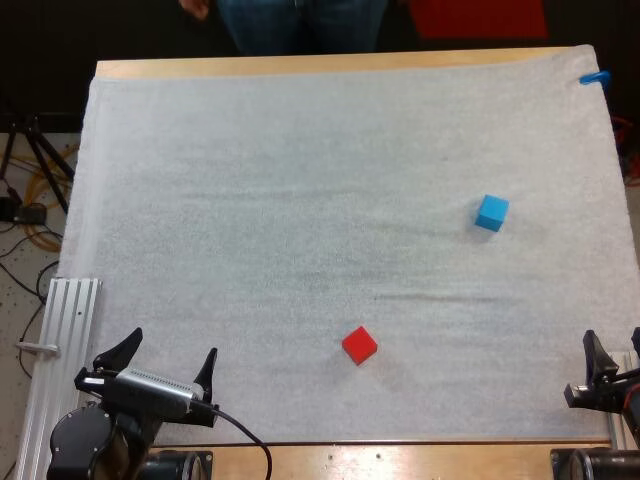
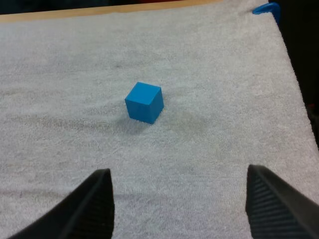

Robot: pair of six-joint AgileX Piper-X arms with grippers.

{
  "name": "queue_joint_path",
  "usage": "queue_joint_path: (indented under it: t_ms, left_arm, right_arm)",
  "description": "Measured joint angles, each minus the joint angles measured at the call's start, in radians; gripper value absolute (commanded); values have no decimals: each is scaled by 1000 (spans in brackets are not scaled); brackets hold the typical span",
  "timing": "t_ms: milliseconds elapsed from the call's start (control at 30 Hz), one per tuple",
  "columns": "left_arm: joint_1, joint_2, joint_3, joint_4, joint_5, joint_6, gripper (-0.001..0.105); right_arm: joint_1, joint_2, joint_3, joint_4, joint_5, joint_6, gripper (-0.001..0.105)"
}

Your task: Stack red cube on blue cube

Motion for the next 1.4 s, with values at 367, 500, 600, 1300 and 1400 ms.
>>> queue_joint_path:
  t_ms: [367,500,600,1300,1400]
  left_arm:
    - [0,0,0,0,0,0,87]
    - [-12,0,0,0,0,0,87]
    - [-44,0,-13,2,1,0,87]
    - [-412,306,-377,17,46,0,87]
    - [-470,341,-411,68,46,0,87]
  right_arm:
    - [0,0,0,0,34,5,56]
    - [0,0,0,-8,67,5,56]
    - [0,0,-5,-8,70,5,56]
    - [0,368,-326,54,-21,6,56]
    - [26,418,-369,93,-22,1,56]
